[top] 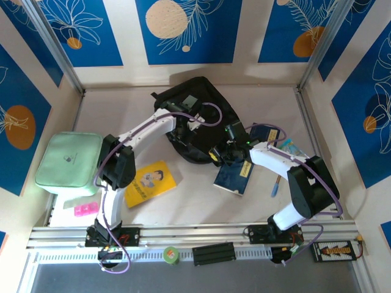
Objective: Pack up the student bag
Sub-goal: Unzip the student bag at the top-center of the table.
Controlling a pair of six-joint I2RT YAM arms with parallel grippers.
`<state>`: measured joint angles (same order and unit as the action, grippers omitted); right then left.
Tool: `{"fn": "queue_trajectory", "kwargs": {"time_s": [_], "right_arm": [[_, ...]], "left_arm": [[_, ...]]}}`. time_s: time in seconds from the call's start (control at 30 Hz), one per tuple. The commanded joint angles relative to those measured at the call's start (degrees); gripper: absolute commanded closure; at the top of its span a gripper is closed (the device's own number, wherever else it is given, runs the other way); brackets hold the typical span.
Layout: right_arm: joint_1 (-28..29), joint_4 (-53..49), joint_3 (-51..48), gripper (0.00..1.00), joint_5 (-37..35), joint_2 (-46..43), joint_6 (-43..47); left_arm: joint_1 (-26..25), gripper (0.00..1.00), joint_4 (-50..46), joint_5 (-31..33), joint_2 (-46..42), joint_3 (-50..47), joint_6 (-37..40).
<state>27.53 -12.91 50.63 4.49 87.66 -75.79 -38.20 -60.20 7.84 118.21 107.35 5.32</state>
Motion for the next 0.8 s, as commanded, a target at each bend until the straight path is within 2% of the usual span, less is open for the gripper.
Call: {"fn": "queue_trajectory", "kwargs": {"time_s": [0.0, 0.27, 0.33, 0.53, 0.57, 0.63, 0.77], "right_arm": [[0.32, -2.51, -1.47, 0.95, -1.13, -0.54, 2.32], [2.08, 8.75, 1.45, 0.94, 4.82, 3.00, 5.05], [3.45, 10.32, 4.14, 0.93, 5.21, 5.63, 4.79], [6.16, 13.70, 12.16, 0.93, 6.29, 14.44, 3.18], [6.44, 14.71, 12.96, 0.93, 6.82, 15.62, 3.04], [7.45, 15.00, 16.00, 0.92, 7.53, 18.26, 3.27], [8.85, 11.42, 24.51, 0.88, 7.37, 24.20, 7.12]], "left_arm": [[2.50, 1.00, -1.54, 5.54, 0.77, 2.14, -2.23], [6.47, 1.00, -0.55, 5.50, 0.88, 1.99, -5.27], [8.27, 0.95, -0.11, 5.47, 0.55, 2.03, -6.13], [14.43, 0.92, 2.11, 5.90, -1.04, 0.33, -7.63], [15.03, 0.87, 1.87, 6.20, -1.02, 0.36, -7.86], [15.86, 0.65, 0.60, 7.60, -2.13, -0.08, -8.99], [16.07, 0.32, 3.08, 9.29, -10.07, -6.48, -13.18]]}}
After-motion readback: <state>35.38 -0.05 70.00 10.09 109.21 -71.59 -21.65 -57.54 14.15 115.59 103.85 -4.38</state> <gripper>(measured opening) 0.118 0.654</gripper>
